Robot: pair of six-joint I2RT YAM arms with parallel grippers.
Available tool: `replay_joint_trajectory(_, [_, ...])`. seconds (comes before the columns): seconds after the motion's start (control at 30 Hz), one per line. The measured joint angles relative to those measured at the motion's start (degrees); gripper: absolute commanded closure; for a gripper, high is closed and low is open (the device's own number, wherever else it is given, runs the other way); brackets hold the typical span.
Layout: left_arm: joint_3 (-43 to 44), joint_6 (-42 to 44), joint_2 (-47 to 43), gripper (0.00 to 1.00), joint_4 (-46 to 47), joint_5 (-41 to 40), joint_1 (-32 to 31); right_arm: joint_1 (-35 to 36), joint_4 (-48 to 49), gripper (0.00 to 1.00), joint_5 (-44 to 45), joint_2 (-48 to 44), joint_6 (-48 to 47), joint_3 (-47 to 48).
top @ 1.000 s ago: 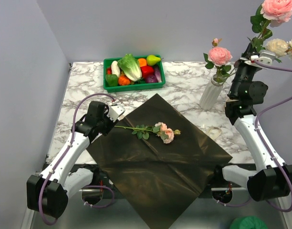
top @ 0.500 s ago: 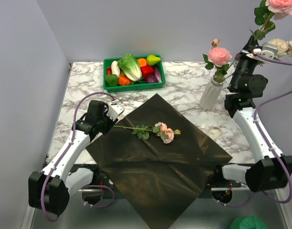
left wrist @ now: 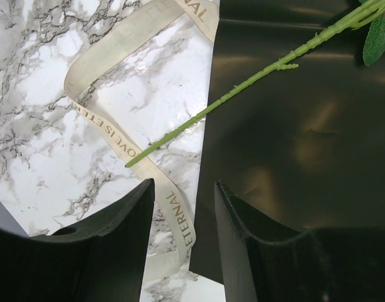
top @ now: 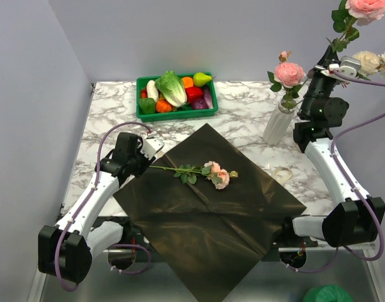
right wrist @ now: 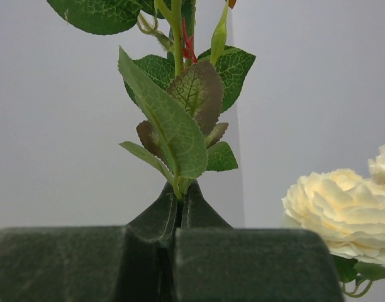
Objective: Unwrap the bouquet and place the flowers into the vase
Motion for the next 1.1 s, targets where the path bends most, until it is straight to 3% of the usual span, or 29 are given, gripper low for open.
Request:
replay_joint_trajectory(0.13, [-0.68, 0.39, 0.00, 0.47, -0.02, 0.00, 0.52, 0.00, 1.49, 0.99, 0.02, 1.75, -0.68, -1.66])
replay_joint_trajectory(0.27, [-0.68, 0.46, 0.00, 0.31, -0.07, 0.02, 0.57, 0.00, 2.14, 0.99, 0.02, 2.25, -0.79, -3.69])
replay_joint_trajectory(0.4, [-0.66, 0.28, 0.00, 0.25, -0.33, 0.04, 0.63, 0.00, 2.12, 0.94, -0.02, 1.53, -0.31, -6.32])
replay_joint_trajectory(0.5, [-0.50, 0.26, -0.07, 0.18, -0.85, 0.07, 0.72, 0.00, 0.79, 0.67, -0.11, -0.02, 1.03, -8.81])
replay_joint_trajectory(0.53, [-0.44, 0.15, -0.13, 0.18, -1.05, 0.07, 0.74, 0.00, 0.04, 0.46, -0.24, -0.66, 1.51, -9.46])
replay_joint_trajectory(0.67, [0.42, 0.11, -0.57, 0.13, -2.29, 0.15, 0.94, 0.07, -4.04, 0.19, -0.87, -4.44, 3.72, -12.11])
replay_joint_trajectory(0.8, [1.60, -0.15, -1.36, 0.08, -3.23, 0.26, 0.94, 0.48, -9.55, 0.07, -1.66, -9.09, 5.95, -13.75])
replay_joint_trajectory(1.1, [3.39, -1.09, -3.67, 0.07, -4.46, 0.55, 0.94, 2.78, -24.76, 0.00, -3.91, -16.11, 10.97, -14.80])
